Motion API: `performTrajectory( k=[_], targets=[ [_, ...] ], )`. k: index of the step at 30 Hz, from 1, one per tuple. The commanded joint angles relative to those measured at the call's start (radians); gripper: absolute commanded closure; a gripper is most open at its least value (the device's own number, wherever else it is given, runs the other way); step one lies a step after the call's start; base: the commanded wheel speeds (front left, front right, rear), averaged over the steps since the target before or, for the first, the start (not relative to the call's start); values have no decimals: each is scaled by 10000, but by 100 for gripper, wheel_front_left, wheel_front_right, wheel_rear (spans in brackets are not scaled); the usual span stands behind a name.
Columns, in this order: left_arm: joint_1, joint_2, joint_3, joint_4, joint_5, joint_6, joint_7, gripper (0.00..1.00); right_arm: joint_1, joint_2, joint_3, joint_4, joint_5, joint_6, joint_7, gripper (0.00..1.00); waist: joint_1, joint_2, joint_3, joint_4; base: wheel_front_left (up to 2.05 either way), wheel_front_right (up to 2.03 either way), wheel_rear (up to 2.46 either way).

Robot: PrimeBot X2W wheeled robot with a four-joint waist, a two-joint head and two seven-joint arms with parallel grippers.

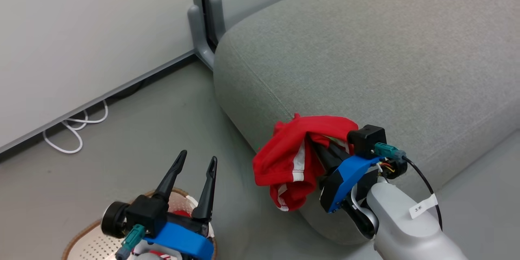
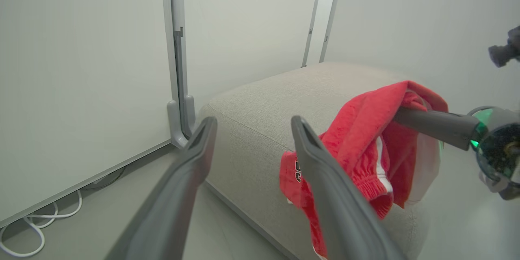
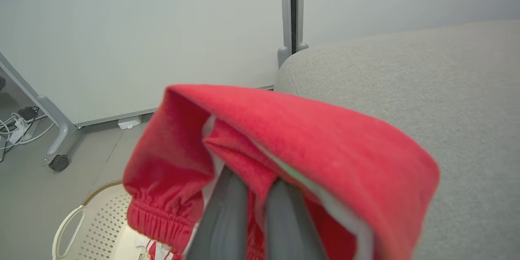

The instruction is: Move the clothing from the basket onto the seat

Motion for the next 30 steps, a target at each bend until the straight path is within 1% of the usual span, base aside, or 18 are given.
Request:
performTrajectory(
  k=[1,7,15,19,23,25,30],
  targets=[
    [-198,67,-59,3,32,-9,-27,0,128,-39,-81,-101,-79,4,-34,100,0,0,158,-138,0,0,0],
    [-575,200,-463,199,-99,-10,-27,0,399,-176,-570,-368,-344,3,-34,100,0,0,340,-223,0,0,0],
    [-772,287,-776,375,-278,-10,-27,0,707,-56,-1070,-617,-719,3,-12,100,0,0,334,-226,0,0,0],
    [-618,316,-678,359,-285,-10,-27,0,634,34,-1172,-763,-706,3,101,100,0,0,376,-204,0,0,0],
    [-463,350,-456,222,-148,-10,-27,0,159,42,-1157,-913,-589,3,320,100,0,0,581,-192,0,0,0],
    [-362,380,-343,103,-69,-10,-27,0,-208,-89,-1296,-949,-482,3,390,100,0,0,770,-192,0,0,0],
    [-801,532,-423,-187,119,-11,-27,0,-1509,-854,-2231,-1068,-320,3,345,100,0,0,1814,358,0,0,0]
  ],
)
